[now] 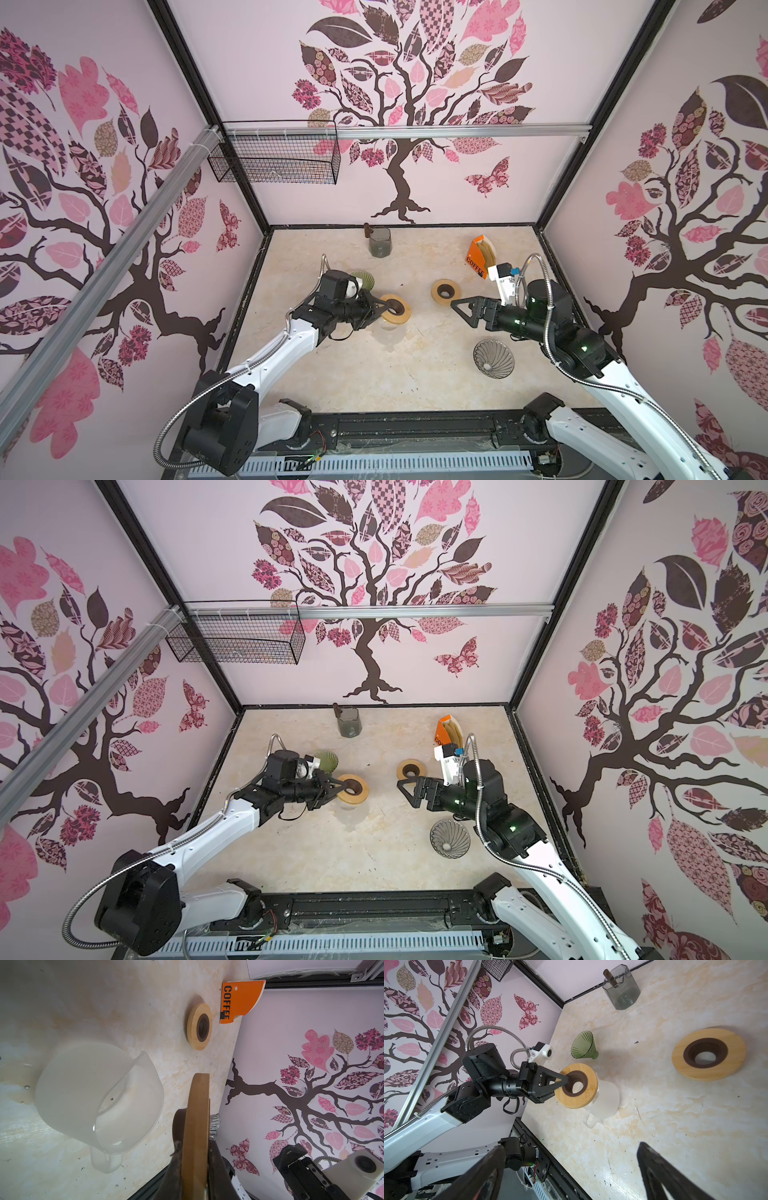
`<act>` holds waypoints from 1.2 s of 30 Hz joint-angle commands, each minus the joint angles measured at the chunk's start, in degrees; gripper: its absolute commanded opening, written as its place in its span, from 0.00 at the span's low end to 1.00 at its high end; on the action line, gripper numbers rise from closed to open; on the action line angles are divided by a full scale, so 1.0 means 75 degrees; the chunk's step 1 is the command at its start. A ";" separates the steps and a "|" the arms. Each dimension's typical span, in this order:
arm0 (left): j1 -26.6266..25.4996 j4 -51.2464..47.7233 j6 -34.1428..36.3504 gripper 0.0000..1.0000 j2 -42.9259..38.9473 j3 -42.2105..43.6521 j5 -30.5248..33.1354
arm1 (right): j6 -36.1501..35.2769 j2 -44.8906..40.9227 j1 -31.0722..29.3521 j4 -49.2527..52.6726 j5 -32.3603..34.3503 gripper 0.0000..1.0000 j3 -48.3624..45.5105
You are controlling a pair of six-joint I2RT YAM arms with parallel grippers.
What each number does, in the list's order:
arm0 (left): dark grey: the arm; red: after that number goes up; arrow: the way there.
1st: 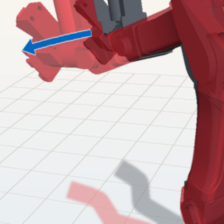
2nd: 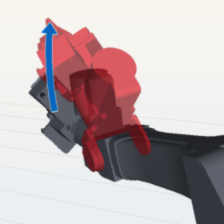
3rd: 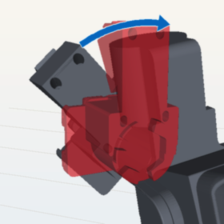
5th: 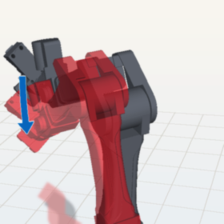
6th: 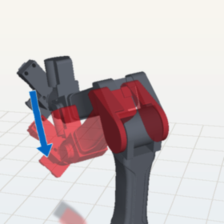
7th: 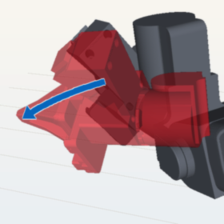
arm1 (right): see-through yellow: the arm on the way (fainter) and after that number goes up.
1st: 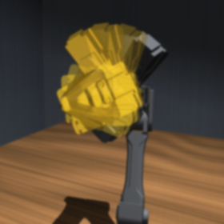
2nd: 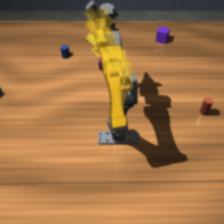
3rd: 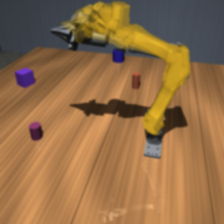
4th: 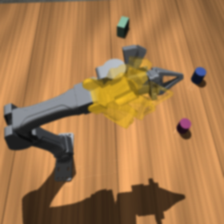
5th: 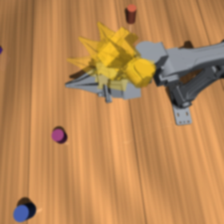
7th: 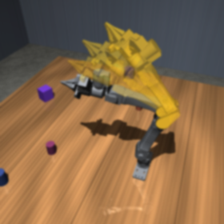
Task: Place the coffee filter in the dripper
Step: 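Lower the wooden ring stand onto the frosted pitcher's mouth with the left gripper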
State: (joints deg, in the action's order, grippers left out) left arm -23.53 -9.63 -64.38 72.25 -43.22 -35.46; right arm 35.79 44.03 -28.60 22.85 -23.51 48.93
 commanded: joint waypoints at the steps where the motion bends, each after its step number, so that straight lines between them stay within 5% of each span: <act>1: -0.0021 0.0722 0.0019 0.01 0.0096 0.0350 -0.0199 | -0.0119 -0.0058 -0.0039 -0.0128 -0.0100 1.00 -0.0059; 25: 0.0296 0.0882 0.0442 0.04 0.0535 0.0688 -0.0063 | -0.0225 -0.0023 -0.0041 -0.0053 -0.0045 1.00 -0.0214; 36: 0.0347 0.0910 0.0410 0.13 0.0539 0.0826 -0.0042 | -0.0208 0.0035 -0.0040 -0.0066 -0.0064 1.00 -0.0259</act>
State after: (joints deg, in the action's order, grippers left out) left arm -21.34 -4.03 -62.06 76.09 -38.54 -35.92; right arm 34.81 44.16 -28.60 22.94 -23.81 47.13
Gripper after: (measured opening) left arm 0.159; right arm 0.999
